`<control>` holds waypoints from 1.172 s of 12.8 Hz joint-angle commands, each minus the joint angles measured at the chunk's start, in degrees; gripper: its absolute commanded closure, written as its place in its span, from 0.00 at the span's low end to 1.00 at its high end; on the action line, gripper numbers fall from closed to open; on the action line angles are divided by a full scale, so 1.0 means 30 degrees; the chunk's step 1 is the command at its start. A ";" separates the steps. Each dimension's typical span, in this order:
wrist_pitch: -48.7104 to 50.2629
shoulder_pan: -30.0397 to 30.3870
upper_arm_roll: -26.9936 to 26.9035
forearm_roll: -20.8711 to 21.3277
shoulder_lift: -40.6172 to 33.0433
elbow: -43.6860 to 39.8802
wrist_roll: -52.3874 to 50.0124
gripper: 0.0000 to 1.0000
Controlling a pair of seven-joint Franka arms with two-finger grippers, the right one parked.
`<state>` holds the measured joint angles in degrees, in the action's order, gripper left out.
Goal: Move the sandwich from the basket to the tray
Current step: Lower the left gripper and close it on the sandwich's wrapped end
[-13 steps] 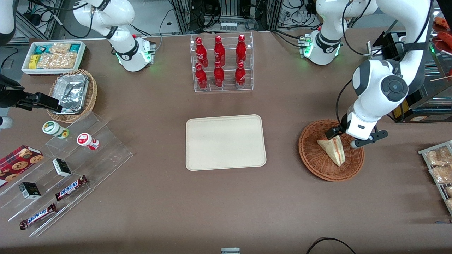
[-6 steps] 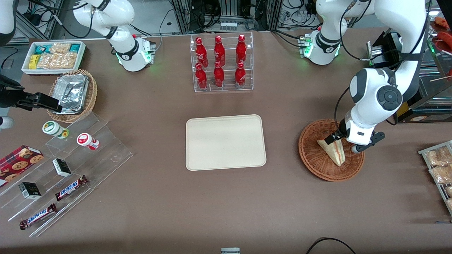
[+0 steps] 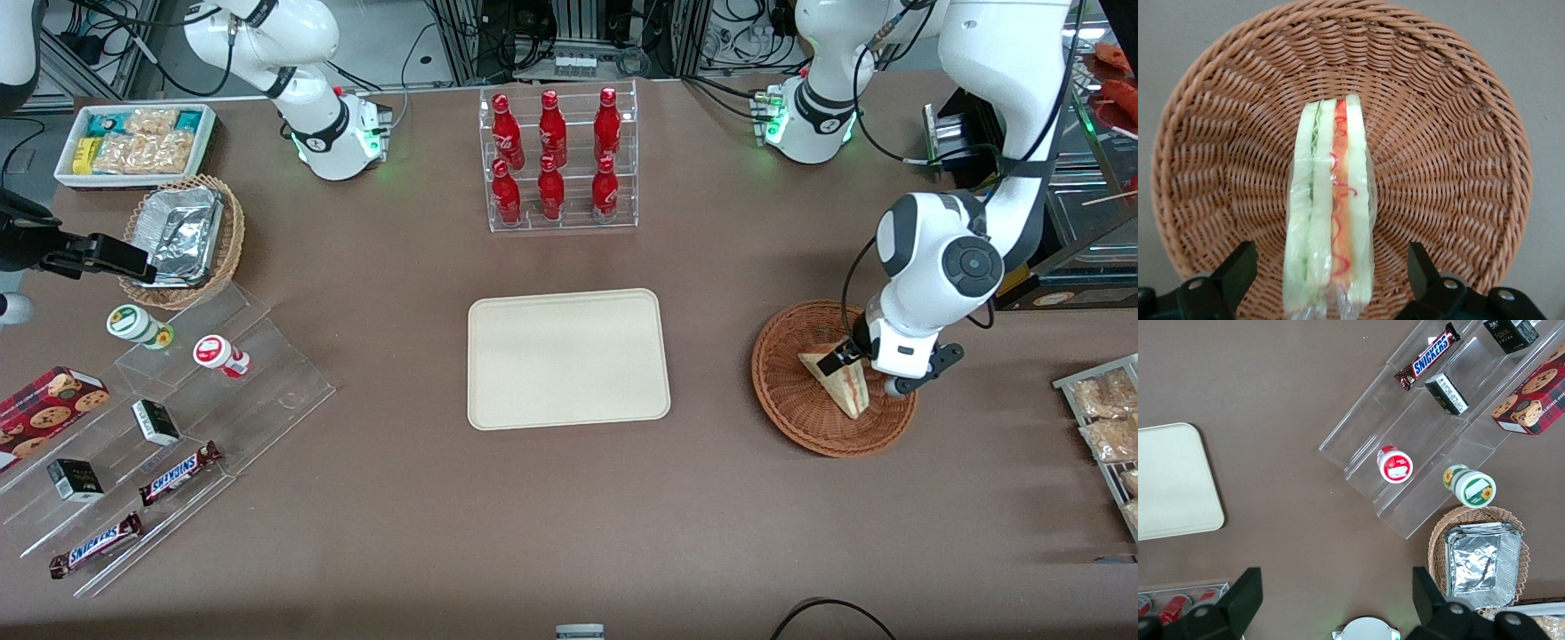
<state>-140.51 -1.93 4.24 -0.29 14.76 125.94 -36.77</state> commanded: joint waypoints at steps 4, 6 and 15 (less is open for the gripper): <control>-0.0421 -0.0001 0.0022 0.0153 0.0383 0.0092 -0.1015 0.90; 0.0104 -0.0001 0.0022 0.0154 0.0266 0.0092 -0.0665 1.00; 0.8925 -0.0671 0.0576 0.0329 0.0118 -0.6263 0.2405 1.00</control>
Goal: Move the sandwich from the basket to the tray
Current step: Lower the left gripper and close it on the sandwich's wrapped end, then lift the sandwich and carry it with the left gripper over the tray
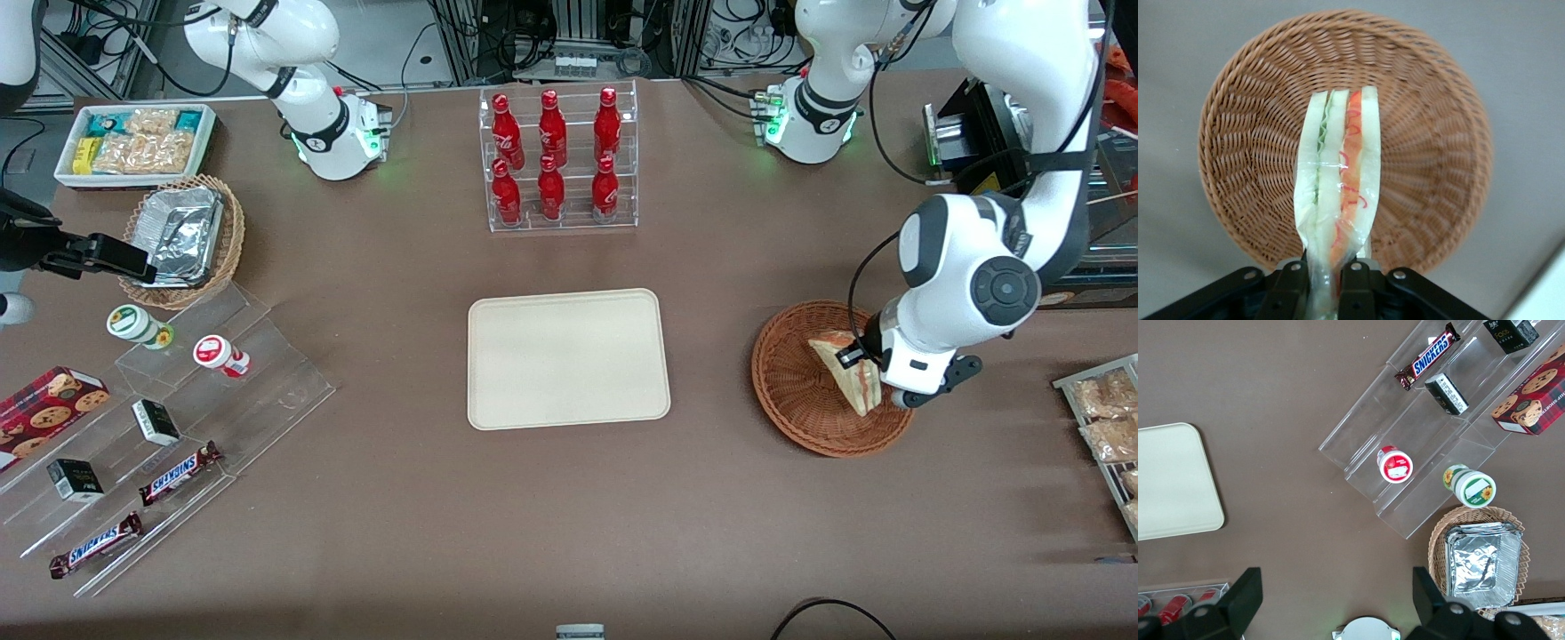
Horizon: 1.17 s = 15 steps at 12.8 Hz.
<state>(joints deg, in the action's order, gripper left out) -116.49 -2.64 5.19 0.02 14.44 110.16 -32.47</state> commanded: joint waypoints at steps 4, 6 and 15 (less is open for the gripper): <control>0.0947 -0.2364 0.0291 0.0228 0.0373 -0.1475 0.2593 1.00; 0.0889 -0.3915 0.0291 0.0199 0.0956 -0.2205 0.2475 1.00; 0.0801 -1.0362 0.0291 -0.0065 0.6755 -0.8471 -0.4579 1.00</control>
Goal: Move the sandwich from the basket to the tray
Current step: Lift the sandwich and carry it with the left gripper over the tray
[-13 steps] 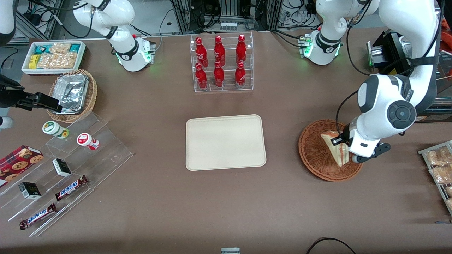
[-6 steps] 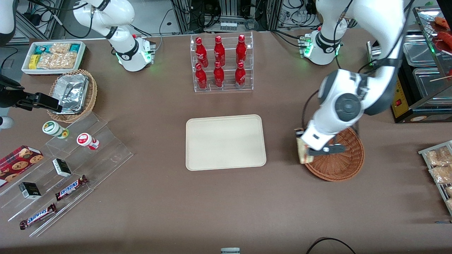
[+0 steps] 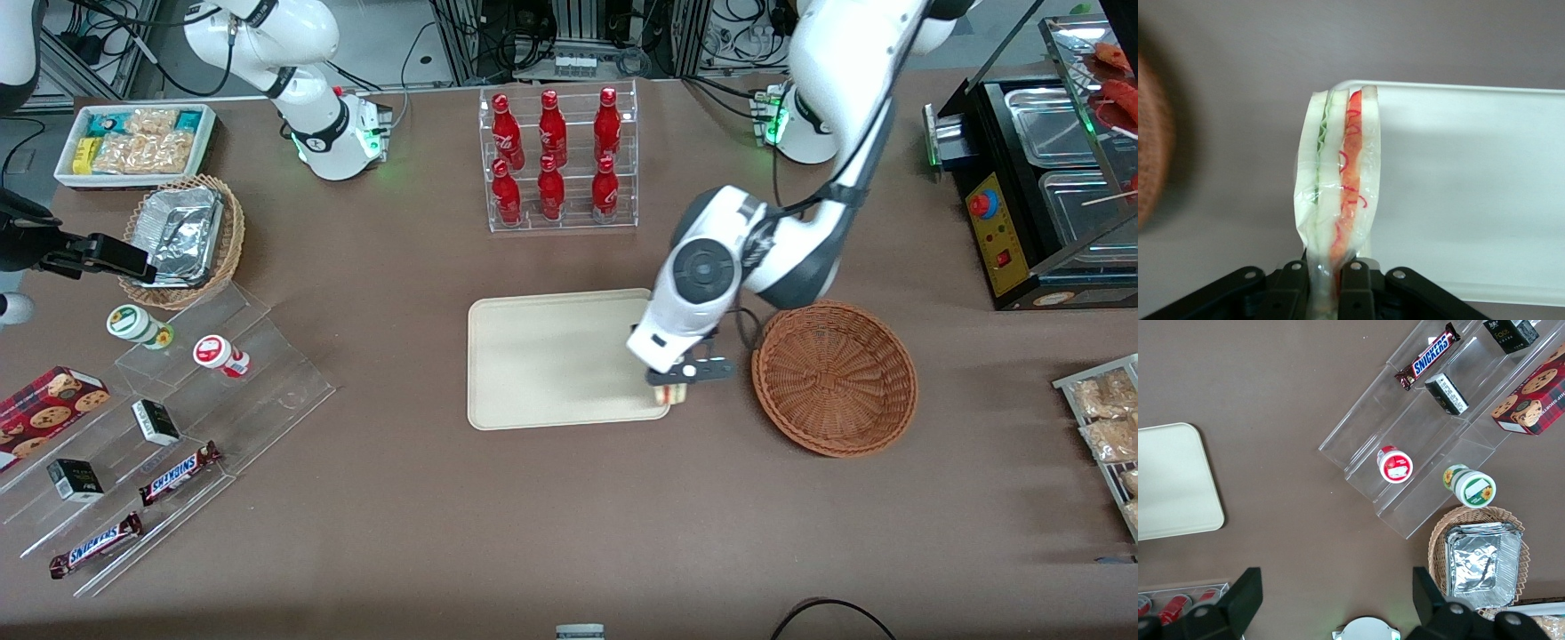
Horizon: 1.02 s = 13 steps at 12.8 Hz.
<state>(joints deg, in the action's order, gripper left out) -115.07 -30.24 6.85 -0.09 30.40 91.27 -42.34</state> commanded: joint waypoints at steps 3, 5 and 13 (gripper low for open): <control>0.0300 -0.2803 -0.0261 0.0058 0.3164 -0.4256 -0.3193 1.00; 0.0300 -0.3568 -0.0319 0.0205 0.4219 -0.5574 -0.4280 1.00; 0.0183 -0.4333 -0.0407 0.0235 0.6010 -0.7016 -0.5192 1.00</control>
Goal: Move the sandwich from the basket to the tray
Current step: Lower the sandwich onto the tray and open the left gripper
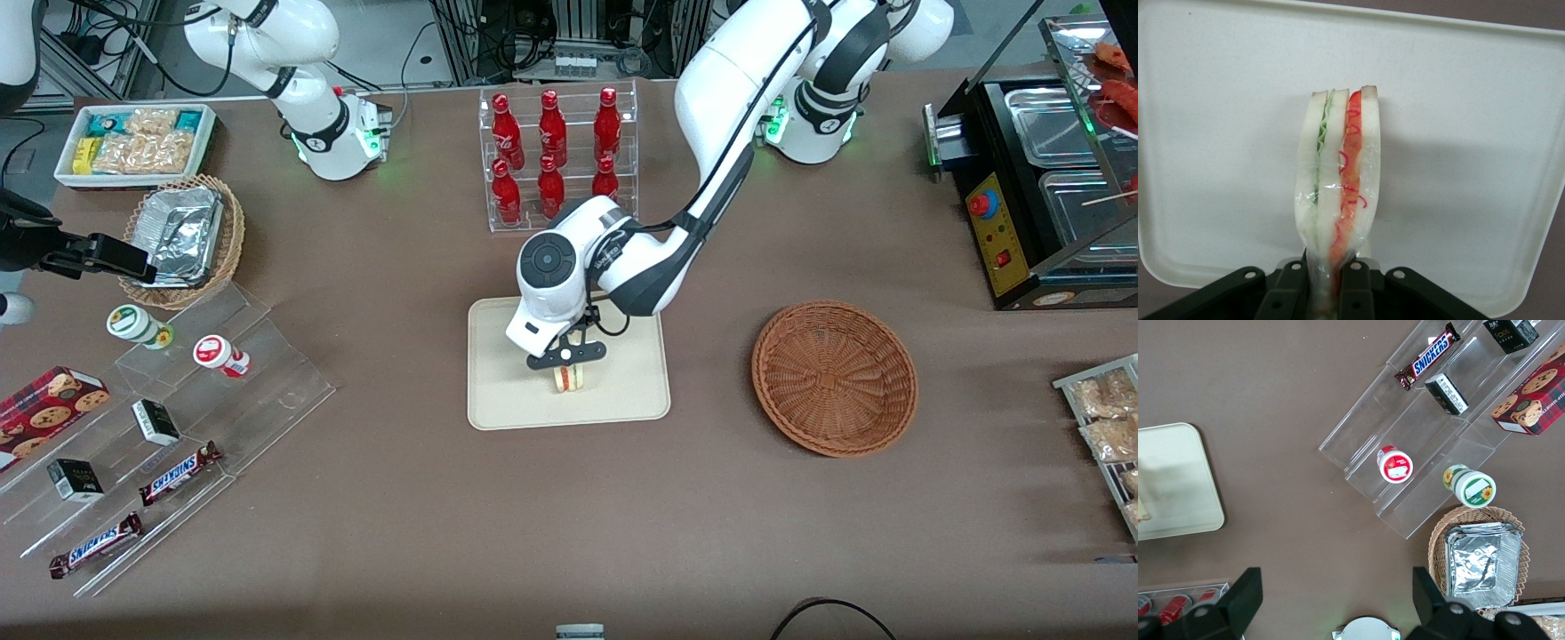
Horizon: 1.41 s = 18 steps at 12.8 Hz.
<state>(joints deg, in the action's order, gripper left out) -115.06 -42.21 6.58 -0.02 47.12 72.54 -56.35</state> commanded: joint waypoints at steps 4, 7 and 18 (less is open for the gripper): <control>-0.0259 -0.0345 -0.0319 0.0240 0.0815 -0.0859 -0.1342 1.00; -0.0725 -0.0345 -0.0348 0.0240 0.0962 -0.0830 -0.1458 0.00; 0.2809 0.0794 -0.0406 0.0269 -0.2431 -0.0917 0.1402 0.00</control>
<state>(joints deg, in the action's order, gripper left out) -110.57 -41.30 5.63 0.11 43.18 69.08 -56.55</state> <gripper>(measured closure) 0.000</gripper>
